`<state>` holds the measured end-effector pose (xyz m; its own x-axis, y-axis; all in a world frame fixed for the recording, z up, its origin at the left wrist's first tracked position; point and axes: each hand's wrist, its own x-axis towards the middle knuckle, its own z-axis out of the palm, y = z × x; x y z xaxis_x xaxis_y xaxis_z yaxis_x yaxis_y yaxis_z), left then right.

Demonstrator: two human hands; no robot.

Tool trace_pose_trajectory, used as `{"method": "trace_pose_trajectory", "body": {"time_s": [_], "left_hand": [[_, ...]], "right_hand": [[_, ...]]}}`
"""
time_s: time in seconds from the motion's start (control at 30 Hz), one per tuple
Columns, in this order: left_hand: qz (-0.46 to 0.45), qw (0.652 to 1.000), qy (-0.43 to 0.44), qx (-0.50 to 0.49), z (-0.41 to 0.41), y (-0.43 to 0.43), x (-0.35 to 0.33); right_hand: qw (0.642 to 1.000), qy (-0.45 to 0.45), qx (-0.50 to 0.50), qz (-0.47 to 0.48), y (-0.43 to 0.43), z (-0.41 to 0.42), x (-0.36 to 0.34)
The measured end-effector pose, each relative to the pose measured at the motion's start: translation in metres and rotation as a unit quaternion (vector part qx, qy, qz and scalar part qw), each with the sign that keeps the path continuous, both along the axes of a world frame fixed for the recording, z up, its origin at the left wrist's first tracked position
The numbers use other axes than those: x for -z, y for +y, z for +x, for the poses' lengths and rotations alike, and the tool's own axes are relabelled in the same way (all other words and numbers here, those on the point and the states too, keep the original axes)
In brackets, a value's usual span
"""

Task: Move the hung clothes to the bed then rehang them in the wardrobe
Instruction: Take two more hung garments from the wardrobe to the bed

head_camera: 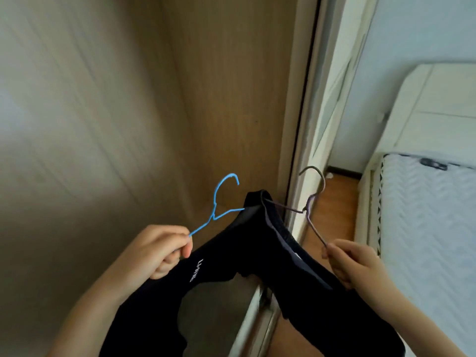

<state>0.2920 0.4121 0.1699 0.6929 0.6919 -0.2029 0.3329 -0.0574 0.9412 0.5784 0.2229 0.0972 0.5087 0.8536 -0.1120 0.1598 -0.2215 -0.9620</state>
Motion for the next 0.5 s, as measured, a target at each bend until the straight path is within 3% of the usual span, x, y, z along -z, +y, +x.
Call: {"method": "trace_pose_trajectory", "body": {"time_s": [0.27,0.5], "left_hand": [[0.004,0.971,0.013,0.237,0.095,-0.044,0.003],[-0.030,0.917,-0.026,0.396,0.179,-0.133,0.004]], "right_hand": [[0.971,0.022,0.234,-0.031,-0.162,-0.022,0.014],[0.875,0.032,0.483,0.001,-0.290,-0.083,0.010]]}}
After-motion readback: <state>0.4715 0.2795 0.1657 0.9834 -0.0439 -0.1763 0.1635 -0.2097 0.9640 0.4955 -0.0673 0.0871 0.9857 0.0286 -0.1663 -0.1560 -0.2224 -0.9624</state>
